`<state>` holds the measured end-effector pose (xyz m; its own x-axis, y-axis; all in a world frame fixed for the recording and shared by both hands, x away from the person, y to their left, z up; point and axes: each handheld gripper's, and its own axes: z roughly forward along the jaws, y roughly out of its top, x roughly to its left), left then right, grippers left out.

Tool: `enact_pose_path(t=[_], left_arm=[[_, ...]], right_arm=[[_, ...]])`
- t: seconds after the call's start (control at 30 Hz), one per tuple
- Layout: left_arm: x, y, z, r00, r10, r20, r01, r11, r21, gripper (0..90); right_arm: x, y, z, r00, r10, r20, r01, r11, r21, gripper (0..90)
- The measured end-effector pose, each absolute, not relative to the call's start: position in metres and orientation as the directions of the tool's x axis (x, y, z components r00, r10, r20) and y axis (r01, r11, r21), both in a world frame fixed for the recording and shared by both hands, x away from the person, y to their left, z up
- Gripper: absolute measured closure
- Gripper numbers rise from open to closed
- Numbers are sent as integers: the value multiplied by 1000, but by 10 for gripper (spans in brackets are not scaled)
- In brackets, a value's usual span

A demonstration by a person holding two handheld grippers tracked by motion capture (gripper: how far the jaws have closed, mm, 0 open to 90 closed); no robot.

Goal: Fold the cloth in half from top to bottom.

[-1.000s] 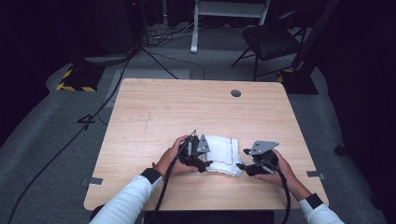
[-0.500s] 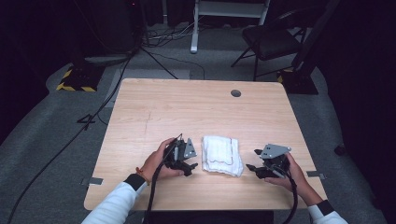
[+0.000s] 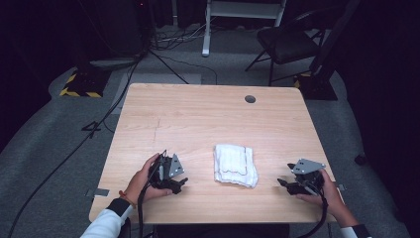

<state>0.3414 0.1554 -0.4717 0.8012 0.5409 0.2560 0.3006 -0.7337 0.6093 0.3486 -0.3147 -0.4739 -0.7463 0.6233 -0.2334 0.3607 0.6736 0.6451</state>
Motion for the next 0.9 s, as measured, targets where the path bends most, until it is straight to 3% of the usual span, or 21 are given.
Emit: enact_pose_path(t=[0.23,0.47,0.63,0.7,0.9], left_arm=[[339,175,-478,827,529,190,324,-726,607,190],[343,201,-490,799,583,144,391,-687,613,185],[347,223,-496,770,636,57,457,-612,645,177],[348,232,-500,750,661,-21,504,-551,665,174],[345,245,-504,688,726,-11,532,-493,689,163]], right_arm=[[347,-344,-484,-700,694,-169,440,605,663,312],[346,-376,-492,-628,774,-83,515,493,701,304],[343,-395,-501,-589,808,-1,546,399,737,296],[341,-399,-502,-581,814,-4,544,392,742,295],[339,-400,-503,-561,828,-4,547,374,749,266]])
